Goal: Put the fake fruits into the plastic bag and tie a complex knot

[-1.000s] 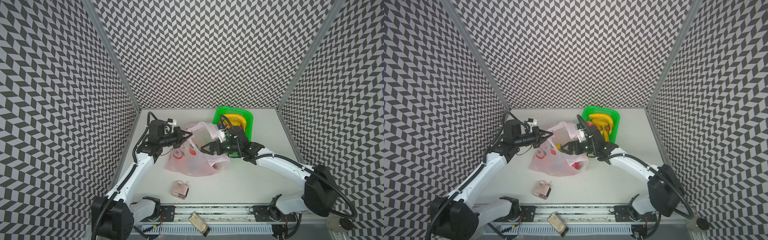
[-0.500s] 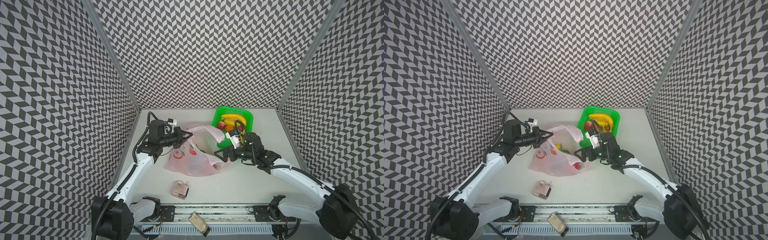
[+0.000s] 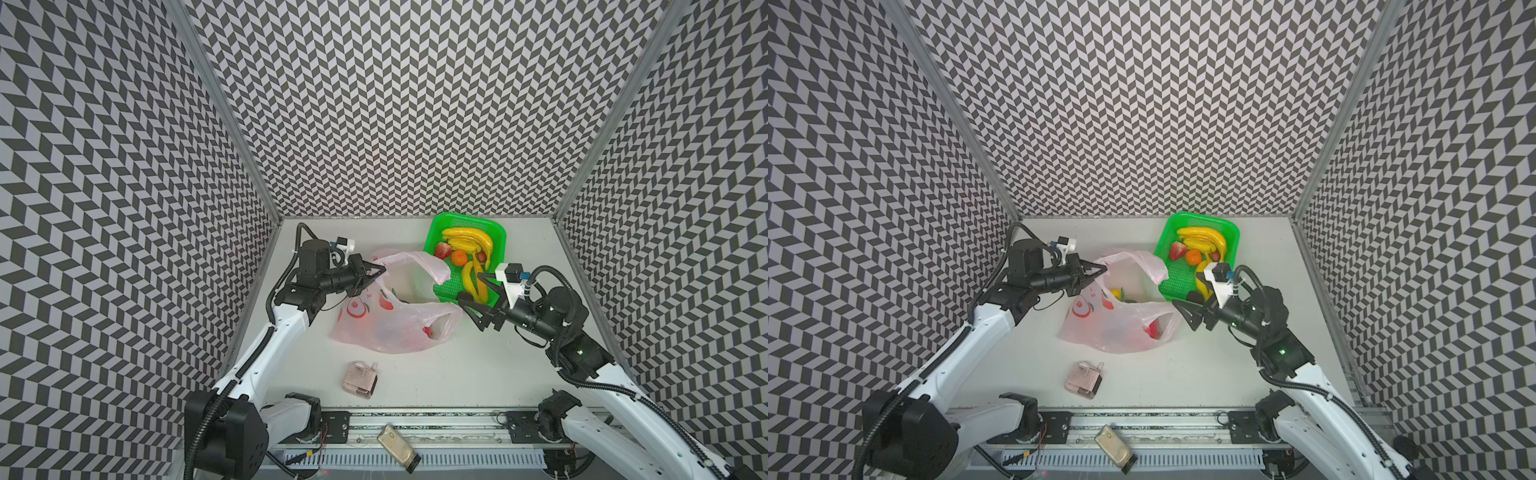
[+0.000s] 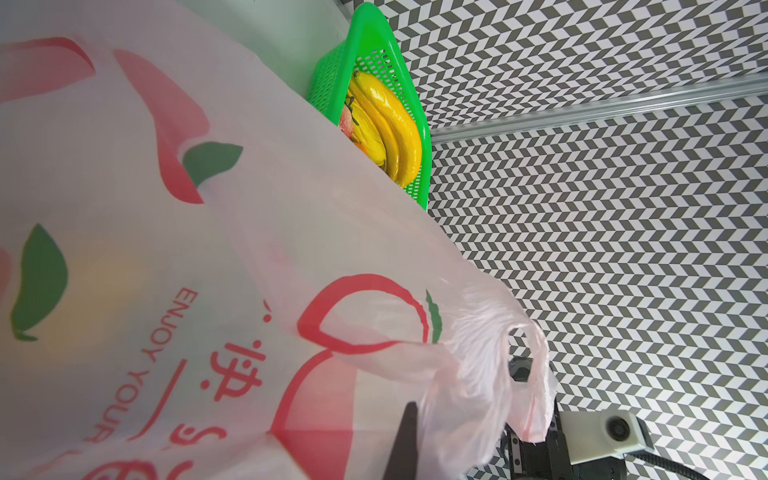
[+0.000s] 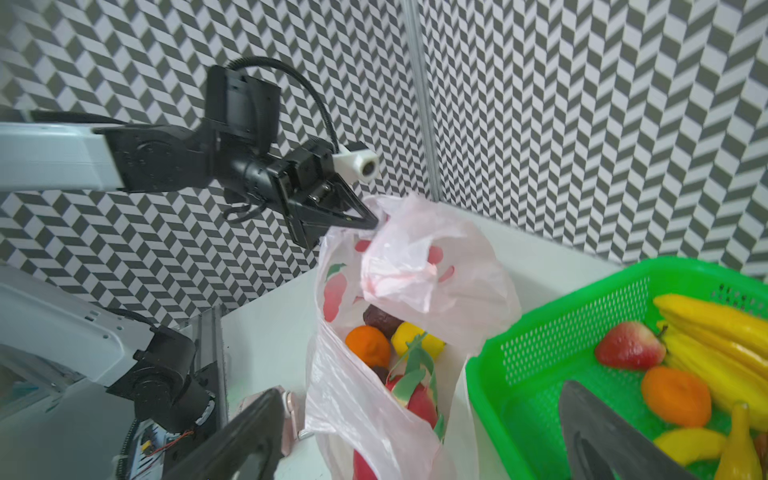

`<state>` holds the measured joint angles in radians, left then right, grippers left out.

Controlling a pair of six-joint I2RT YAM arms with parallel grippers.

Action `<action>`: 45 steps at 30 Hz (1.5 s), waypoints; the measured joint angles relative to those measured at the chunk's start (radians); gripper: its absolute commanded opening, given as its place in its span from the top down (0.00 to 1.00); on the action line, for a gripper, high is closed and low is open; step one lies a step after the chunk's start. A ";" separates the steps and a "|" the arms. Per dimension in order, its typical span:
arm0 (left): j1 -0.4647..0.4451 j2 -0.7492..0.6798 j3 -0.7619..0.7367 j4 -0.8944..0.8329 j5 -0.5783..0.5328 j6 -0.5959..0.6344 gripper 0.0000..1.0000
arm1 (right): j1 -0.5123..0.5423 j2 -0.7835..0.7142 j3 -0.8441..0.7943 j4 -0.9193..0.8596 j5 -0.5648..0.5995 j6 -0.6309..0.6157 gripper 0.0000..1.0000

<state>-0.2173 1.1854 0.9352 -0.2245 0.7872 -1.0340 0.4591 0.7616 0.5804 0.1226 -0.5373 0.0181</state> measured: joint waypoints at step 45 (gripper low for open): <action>0.003 0.005 0.000 0.000 0.017 0.029 0.83 | -0.027 0.545 0.302 0.042 -0.535 -0.525 1.00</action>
<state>-0.2146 1.1904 0.9348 -0.2245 0.8040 -1.0046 0.4316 1.3067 0.8822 0.1642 -1.0725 -0.5064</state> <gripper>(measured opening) 0.090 0.053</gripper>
